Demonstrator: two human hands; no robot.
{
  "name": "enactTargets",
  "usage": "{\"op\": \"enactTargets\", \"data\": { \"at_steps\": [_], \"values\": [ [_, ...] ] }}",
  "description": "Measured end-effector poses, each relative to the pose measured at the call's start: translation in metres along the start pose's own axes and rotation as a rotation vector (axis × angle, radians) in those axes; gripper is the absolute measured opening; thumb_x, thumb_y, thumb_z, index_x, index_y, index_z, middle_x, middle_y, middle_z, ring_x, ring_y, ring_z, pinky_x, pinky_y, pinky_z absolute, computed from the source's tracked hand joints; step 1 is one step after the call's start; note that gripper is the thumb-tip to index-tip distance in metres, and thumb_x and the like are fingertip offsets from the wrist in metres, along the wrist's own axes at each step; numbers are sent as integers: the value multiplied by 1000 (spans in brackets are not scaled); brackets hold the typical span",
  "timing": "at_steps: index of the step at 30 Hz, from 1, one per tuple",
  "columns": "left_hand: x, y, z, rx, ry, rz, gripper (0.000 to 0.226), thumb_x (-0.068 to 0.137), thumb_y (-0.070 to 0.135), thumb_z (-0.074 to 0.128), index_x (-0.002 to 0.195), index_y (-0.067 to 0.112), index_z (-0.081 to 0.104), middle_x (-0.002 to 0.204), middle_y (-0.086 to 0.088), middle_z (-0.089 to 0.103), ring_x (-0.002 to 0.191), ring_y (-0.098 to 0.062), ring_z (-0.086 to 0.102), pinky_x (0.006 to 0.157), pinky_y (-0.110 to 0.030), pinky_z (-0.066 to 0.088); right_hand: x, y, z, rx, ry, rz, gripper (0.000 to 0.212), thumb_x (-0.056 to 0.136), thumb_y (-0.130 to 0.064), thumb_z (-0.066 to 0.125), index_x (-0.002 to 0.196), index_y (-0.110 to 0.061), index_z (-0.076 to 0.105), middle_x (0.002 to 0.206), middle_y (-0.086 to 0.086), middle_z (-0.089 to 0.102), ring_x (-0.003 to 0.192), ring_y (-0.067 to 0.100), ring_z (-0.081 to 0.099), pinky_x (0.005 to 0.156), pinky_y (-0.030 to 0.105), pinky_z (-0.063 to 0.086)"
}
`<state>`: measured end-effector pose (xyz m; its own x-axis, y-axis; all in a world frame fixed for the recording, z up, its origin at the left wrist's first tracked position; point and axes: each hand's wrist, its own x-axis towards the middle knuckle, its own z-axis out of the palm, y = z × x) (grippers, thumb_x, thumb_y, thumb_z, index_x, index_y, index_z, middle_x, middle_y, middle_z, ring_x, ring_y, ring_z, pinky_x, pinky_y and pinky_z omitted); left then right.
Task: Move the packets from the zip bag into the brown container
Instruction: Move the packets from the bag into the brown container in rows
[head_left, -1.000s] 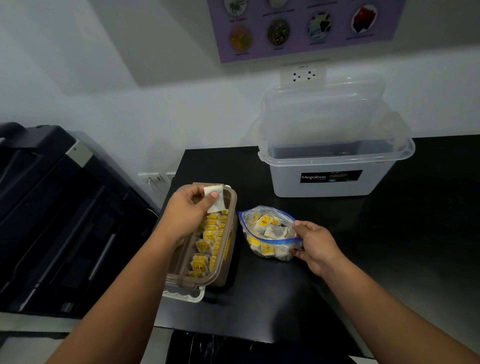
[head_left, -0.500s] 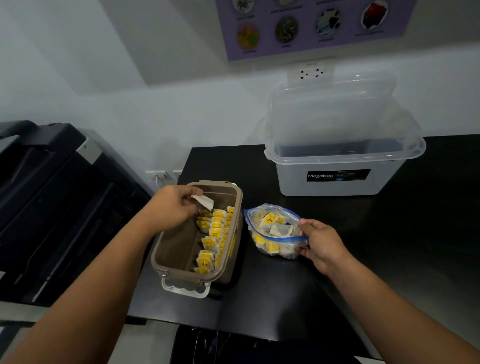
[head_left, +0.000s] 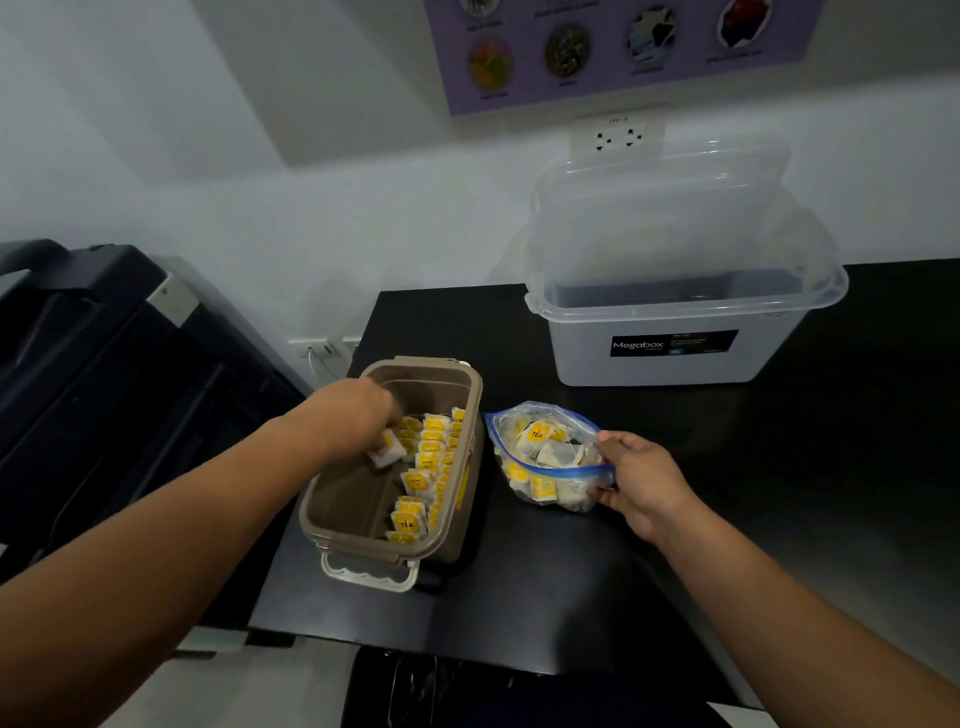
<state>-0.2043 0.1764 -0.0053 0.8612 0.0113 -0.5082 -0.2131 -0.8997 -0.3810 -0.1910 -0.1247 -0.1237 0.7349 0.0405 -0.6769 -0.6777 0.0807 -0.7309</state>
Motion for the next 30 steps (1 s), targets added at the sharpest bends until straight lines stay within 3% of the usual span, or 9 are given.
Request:
{"op": "enactTargets", "data": {
  "at_steps": [3, 7, 13, 23, 30],
  "values": [
    [8, 9, 8, 15, -22, 18, 21, 91, 25, 69, 110, 16, 65, 93, 2, 58, 89, -13, 59, 87, -27, 51, 1, 0, 0, 3, 4, -1, 16, 107, -24, 56, 117, -21, 68, 120, 9, 68, 108, 30, 70, 85, 43, 61],
    [20, 14, 18, -11, -41, 9, 18, 94, 20, 64, 111, 13, 66, 107, -5, 68, 99, -19, 66, 95, -33, 54, 2, 2, 0, 12, -1, -4, 18, 107, -24, 56, 119, -20, 68, 121, 9, 68, 108, 30, 70, 81, 42, 61],
    [33, 17, 25, -44, -36, 7, 22, 97, 20, 60, 116, 11, 65, 117, -8, 67, 108, -22, 66, 98, -33, 52, 3, 1, -1, 21, 6, -5, 16, 106, -25, 56, 116, -22, 68, 122, 9, 68, 107, 30, 71, 78, 40, 61],
    [42, 18, 33, -137, 44, 36, 13, 96, 13, 59, 105, 13, 68, 108, -6, 71, 101, -21, 68, 96, -34, 54, 1, -2, 0, 20, 11, -4, 12, 106, -26, 57, 111, -24, 68, 120, 8, 68, 103, 29, 71, 75, 39, 60],
    [43, 18, 37, -181, 45, -15, 15, 96, 12, 60, 106, 14, 70, 106, -5, 72, 98, -20, 69, 96, -37, 55, -4, -1, -1, -31, -22, -73, 15, 107, -26, 56, 113, -22, 69, 105, 6, 70, 77, 18, 68, 58, 31, 52]
  ]
}}
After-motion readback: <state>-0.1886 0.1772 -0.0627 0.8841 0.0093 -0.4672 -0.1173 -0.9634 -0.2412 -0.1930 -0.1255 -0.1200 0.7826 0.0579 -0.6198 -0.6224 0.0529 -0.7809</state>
